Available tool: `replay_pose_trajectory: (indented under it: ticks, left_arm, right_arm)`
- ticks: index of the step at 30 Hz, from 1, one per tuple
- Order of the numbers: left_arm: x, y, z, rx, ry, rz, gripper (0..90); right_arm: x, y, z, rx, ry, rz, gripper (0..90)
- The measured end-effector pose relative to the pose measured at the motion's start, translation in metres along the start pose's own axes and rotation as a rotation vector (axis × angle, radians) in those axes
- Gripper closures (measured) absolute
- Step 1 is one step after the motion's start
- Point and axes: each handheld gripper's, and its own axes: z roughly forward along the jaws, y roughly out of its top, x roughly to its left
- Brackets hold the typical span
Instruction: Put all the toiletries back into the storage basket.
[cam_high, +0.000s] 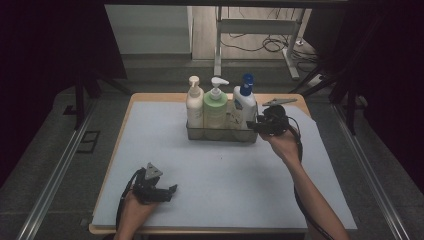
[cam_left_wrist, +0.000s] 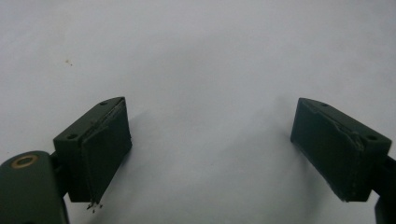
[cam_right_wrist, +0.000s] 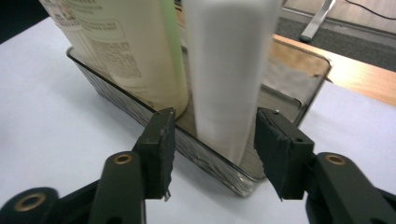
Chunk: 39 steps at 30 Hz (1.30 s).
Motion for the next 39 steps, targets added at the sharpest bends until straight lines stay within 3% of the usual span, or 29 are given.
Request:
replay_pose_trajectory:
  ticks: [9,16,20,39]
  left_arm:
    - [0.0,0.0,0.0,0.0,0.0,0.0,11.8]
    - [0.0,0.0,0.0,-0.001,0.0,0.0,11.8]
    - [0.0,0.0,0.0,0.0,-0.001,-0.001,11.9]
    - [0.0,0.0,0.0,-0.004,-0.002,-0.006,11.9]
  right_arm:
    - [-0.013,-0.008,0.003,0.038,-0.085,0.012,71.9]
    - [-0.024,-0.008,0.019,0.029,-0.104,0.042,88.4]
    - [-0.029,-0.007,0.029,0.033,-0.121,0.046,89.4]
    - [-0.037,-0.005,0.071,0.073,-0.102,0.081,89.3]
